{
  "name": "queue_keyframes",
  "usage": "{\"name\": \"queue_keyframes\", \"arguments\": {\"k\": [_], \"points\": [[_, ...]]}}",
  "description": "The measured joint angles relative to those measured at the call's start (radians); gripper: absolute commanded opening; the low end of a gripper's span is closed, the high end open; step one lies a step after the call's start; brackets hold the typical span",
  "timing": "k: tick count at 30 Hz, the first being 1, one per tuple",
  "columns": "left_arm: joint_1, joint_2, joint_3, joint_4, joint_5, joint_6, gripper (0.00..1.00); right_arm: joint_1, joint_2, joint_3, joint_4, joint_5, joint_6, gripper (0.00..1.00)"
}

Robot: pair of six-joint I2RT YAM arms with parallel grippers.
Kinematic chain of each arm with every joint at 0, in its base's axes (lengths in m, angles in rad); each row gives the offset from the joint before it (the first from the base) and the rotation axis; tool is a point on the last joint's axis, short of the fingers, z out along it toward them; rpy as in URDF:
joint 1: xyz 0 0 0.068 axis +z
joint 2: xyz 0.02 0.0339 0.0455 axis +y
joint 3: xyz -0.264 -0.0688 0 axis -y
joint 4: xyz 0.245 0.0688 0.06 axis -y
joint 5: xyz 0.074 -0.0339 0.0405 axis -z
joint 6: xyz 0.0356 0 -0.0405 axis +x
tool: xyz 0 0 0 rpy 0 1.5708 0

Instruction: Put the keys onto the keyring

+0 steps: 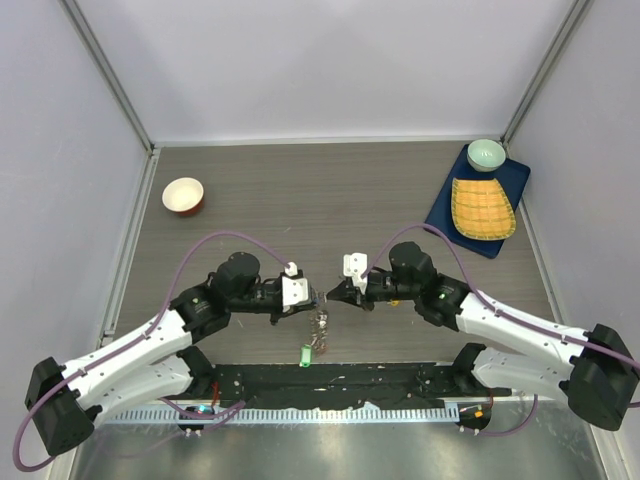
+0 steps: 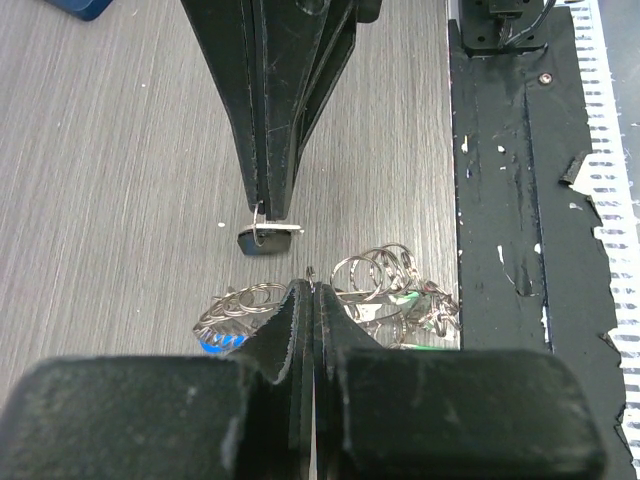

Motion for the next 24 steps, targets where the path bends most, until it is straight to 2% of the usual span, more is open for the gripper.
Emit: {"name": "queue_keyframes", "arguments": {"k": [24], "points": [[0.000, -0.005, -0.004, 0.001, -0.009, 0.000, 0.00, 0.021, 0.018, 0.000, -0.068, -0.031, -0.024, 0.01]]}}
